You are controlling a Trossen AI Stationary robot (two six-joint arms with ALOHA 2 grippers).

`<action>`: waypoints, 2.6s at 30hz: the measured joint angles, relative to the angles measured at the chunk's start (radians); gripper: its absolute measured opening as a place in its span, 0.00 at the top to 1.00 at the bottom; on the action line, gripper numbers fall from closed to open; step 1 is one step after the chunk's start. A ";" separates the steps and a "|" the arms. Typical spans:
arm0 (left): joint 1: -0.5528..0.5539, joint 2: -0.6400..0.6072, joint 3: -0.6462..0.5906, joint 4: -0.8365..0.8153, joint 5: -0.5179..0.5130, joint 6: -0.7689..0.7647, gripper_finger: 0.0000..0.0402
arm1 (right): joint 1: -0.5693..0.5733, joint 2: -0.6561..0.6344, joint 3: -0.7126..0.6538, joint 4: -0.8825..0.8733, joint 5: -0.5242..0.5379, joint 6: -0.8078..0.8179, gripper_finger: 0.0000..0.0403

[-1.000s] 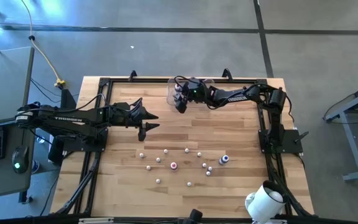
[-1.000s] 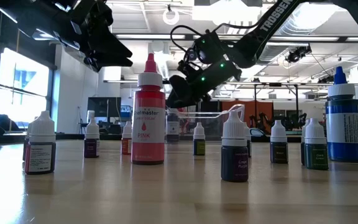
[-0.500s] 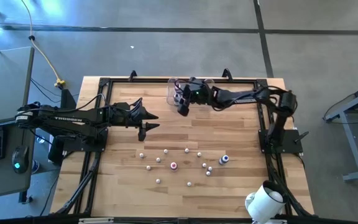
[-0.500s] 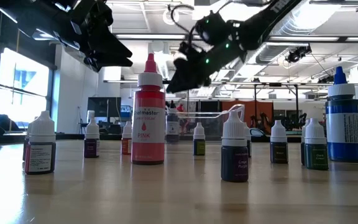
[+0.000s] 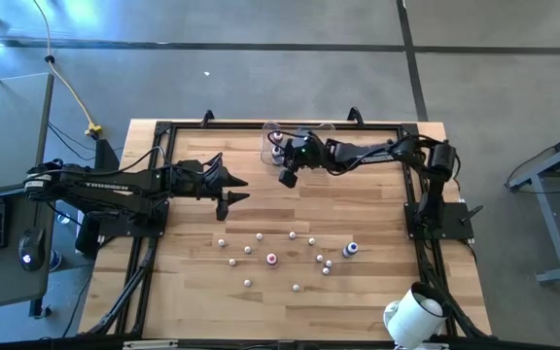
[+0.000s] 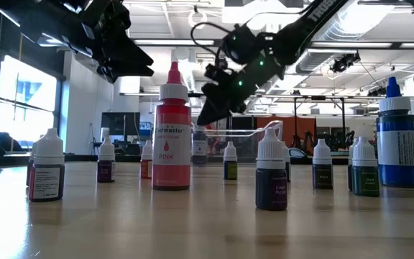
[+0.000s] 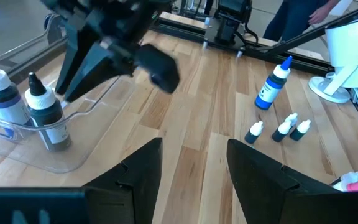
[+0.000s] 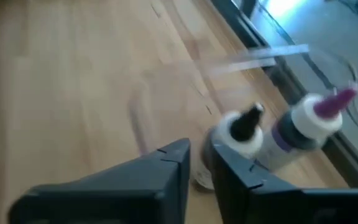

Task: Pick & Place food coloring
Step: Put the black food coloring into the transparent bin, then put the pink food coloring into the transparent bin

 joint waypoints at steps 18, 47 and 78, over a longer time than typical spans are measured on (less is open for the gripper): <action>0.000 0.000 0.000 -0.003 0.000 0.000 0.55 | -0.055 0.017 0.000 0.020 -0.161 0.059 1.00; 0.000 0.000 0.000 -0.002 -0.002 0.004 0.55 | -0.030 0.039 0.000 0.074 -0.118 0.013 1.00; 0.000 0.000 0.000 -0.003 -0.003 0.004 0.55 | -0.021 0.051 0.001 0.082 -0.228 -0.030 1.00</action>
